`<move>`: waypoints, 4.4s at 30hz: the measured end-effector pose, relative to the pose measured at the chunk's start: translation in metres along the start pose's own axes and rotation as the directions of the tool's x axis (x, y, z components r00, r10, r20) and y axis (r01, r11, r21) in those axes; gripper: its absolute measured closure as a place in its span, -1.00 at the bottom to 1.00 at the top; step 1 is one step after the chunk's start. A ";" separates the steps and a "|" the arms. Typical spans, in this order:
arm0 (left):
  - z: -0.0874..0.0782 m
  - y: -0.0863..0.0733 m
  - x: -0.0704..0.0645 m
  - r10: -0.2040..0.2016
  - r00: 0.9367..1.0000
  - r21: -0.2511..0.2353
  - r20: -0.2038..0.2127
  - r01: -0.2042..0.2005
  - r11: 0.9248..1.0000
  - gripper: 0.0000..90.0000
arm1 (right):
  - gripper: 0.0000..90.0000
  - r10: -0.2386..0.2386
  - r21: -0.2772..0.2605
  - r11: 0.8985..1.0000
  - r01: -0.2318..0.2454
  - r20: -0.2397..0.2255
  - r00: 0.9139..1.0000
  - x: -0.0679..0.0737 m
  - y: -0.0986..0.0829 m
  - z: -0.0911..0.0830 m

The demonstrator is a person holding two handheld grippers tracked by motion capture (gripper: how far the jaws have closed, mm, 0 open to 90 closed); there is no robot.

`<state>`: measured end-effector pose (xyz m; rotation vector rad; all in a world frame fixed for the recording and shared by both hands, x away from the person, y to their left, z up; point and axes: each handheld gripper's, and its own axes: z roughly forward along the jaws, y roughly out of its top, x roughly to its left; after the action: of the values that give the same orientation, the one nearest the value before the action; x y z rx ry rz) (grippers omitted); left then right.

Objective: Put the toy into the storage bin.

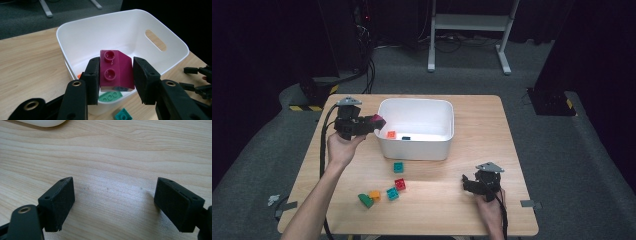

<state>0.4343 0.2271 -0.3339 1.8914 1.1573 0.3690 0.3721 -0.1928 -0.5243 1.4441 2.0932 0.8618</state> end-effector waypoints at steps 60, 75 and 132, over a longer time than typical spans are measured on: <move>0.077 0.016 -0.002 0.035 0.997 0.118 -0.065 -0.027 0.993 -0.16 | -0.63 0.000 0.000 1.000 0.000 0.000 1.000 0.000 0.000 0.000; 0.052 0.012 0.002 0.023 0.999 0.056 -0.040 -0.021 0.998 -0.45 | -0.63 -0.001 0.000 1.000 0.001 0.000 1.000 0.000 0.000 0.000; -0.050 -0.148 -0.004 -0.033 0.994 0.006 -0.107 0.034 0.999 -0.69 | -0.63 0.000 0.000 1.000 0.000 0.000 1.000 0.000 0.000 0.000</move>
<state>0.3155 0.2781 -0.4216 1.8761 1.2616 0.4527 0.3720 -0.1928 -0.5243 1.4445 2.0930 0.8622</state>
